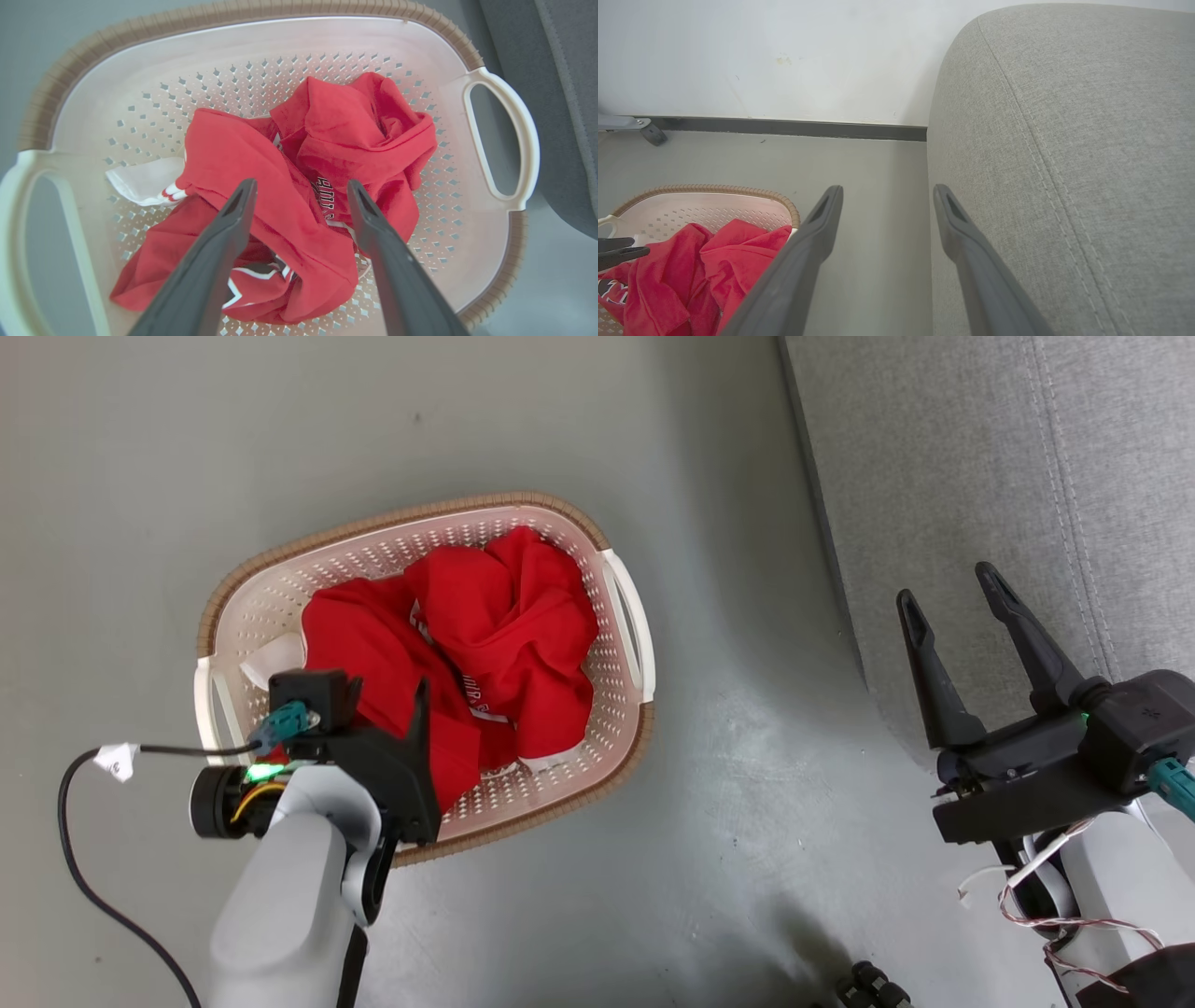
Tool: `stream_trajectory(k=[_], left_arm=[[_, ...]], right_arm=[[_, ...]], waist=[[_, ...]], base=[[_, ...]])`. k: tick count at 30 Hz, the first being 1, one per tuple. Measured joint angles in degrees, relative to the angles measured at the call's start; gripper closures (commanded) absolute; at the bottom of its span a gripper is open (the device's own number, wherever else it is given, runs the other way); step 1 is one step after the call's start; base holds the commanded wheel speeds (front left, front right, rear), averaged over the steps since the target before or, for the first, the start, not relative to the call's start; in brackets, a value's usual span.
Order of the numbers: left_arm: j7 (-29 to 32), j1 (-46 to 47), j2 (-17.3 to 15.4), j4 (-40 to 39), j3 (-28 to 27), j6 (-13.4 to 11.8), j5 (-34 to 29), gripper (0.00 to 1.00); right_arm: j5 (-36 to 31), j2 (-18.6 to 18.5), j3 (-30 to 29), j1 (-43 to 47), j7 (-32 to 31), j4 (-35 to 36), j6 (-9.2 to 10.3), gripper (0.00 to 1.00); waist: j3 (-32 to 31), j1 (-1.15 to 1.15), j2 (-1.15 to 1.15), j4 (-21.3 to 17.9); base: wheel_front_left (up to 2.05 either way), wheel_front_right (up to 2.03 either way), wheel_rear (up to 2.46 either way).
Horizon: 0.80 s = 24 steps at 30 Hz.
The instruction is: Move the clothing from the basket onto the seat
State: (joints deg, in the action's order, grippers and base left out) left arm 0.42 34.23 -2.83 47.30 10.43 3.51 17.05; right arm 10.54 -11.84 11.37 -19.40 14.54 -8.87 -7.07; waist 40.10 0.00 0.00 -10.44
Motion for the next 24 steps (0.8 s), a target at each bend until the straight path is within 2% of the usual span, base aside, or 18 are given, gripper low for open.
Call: stream_trajectory(k=[24], left_arm=[[0.1,6.6,0.6,6.5,1.7,-1.5,1.7,0.00]], right_arm=[[0.0,-2.9,0.7,-0.1,0.0,3.3,0.00,0.00]], waist=[[5.0,0.00,0.00,0.3]], base=[[0.00,0.00,0.00]])
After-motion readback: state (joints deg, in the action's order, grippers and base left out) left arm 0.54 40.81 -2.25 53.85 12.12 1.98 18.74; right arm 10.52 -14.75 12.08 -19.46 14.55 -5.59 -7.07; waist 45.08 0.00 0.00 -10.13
